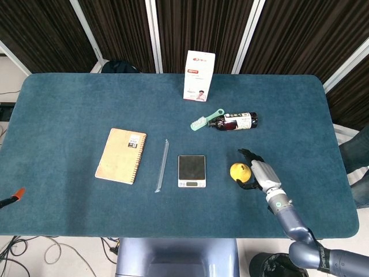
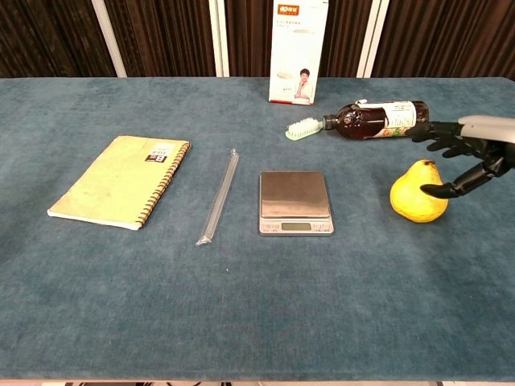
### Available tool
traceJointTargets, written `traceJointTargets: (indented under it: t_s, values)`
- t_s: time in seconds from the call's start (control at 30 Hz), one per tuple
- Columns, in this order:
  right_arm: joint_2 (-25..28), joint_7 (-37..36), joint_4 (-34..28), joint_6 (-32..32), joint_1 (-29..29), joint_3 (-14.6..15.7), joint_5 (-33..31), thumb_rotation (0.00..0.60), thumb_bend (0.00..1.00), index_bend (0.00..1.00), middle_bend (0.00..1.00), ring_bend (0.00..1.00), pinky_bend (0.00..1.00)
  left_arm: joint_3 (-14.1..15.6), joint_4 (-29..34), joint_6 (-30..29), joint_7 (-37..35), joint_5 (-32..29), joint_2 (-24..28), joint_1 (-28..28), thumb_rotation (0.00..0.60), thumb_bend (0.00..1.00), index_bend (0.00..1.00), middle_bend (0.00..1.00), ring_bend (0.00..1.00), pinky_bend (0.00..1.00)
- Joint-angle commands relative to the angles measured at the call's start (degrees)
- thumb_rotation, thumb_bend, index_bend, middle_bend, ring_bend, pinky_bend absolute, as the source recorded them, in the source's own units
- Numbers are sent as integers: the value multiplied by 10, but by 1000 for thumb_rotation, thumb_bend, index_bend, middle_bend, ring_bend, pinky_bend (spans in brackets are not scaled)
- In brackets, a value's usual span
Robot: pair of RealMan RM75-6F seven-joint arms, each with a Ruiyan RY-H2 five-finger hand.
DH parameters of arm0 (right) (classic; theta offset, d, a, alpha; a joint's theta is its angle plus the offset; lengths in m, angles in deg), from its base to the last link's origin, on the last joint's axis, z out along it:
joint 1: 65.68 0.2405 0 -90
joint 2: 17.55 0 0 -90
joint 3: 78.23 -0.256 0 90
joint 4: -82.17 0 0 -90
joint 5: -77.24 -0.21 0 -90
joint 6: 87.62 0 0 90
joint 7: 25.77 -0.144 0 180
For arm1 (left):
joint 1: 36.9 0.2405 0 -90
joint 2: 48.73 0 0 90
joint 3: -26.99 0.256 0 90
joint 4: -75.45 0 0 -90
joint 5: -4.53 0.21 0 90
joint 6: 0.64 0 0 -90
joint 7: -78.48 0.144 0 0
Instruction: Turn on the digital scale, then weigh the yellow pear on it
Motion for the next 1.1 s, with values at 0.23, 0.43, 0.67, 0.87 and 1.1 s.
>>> traceJointTargets:
  t_s: [0.23,0.43,0.67,0.87,1.1]
  values:
    - [-47,-93,48,1,-26,-9,25,600,420,0,21,34,0,3,7,-2,5,2,1,2,600,0,47,0,0,104]
    - [-94,-189,93,-3,-42,-22,64,600,420,0,21,34,0,4,12,2,8,0,3,2,600,0,50,0,0,106]
    - [-119,-226,125,3,-42,-18,97,600,420,0,21,34,0,2,13,2,7,-2,3,2,600,0,51,0,0,113]
    - [-138,-230,156,15,-40,-14,99,600,421,0,22,47,34,1,13,2,6,-5,4,2,600,0,60,0,0,114]
    - [-158,-217,187,5,-41,-17,96,600,445,0,89,212,434,2,16,4,5,-5,5,2,600,0,74,0,0,118]
